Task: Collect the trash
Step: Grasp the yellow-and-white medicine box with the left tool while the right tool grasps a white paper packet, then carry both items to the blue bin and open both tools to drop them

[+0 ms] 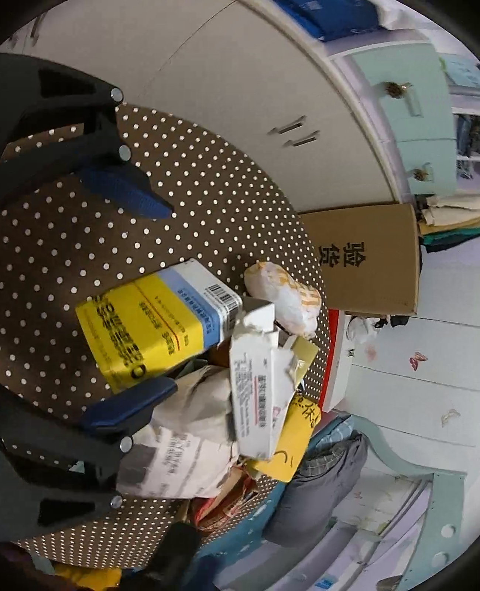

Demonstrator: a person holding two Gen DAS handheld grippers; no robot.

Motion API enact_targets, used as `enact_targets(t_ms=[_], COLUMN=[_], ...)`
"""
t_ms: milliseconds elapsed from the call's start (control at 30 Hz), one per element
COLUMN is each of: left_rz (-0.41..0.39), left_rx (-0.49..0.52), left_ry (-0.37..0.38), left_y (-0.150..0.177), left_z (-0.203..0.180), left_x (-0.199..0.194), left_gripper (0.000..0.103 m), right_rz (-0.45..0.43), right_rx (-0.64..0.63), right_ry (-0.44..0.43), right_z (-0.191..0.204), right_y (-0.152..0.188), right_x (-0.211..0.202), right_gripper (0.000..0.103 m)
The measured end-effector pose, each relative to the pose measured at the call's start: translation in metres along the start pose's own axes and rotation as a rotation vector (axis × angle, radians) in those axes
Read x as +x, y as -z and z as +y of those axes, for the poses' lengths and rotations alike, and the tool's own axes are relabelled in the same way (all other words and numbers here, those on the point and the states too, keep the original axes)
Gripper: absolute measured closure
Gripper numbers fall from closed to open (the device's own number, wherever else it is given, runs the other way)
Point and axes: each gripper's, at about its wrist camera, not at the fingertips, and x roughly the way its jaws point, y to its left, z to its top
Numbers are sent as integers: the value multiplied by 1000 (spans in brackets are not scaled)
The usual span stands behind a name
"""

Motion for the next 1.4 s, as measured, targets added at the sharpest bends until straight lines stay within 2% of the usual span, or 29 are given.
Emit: enact_targets(t_ms=[133,233,333,367,400,467,533,600,700,867,1033,1333,1400], left_rz=[16,26,37,41,45,43,38,38,35,27,26,-11,-21], left_rx=[-10,-14,-12,-14,-16,-22,-17,-12,-2,11,16,18,19], left_ry=[6,15,12,13,15,27,35,43,77,84,100,128,130], left_y=[0,0,-1,-1,-1,-1,-2,-3,-4,-4,1,12,11], left_z=[4,6,10,12,14,17,17,17,14,14,17,18,19], left_x=[9,13,18,21,24,25,25,24,23,19,14,-9,-14], left_gripper=[19,19,19,19,19,19,26,32,45,52,57,60,60], right_rz=[17,94,161,183,197,216,215,201,181,163,124,58,41], right_rx=[-198,-374,-466,-487,-495,-511,-501,-481,-450,-407,-309,-145,-115], right_ry=[-68,-68,-84,-96,-107,-116,-133,-171,-204,-209,-255,-303,-313], right_z=[31,52,59,59,58,58,58,55,52,42,24,-9,-13], right_y=[-32,-45,-50,-52,-52,-55,-55,-57,-58,-54,-54,-49,-49], right_x=[28,60,85,94,98,109,110,104,95,83,62,37,30], right_gripper=[5,5,6,8,18,28,37,51,63,71,72,74,81])
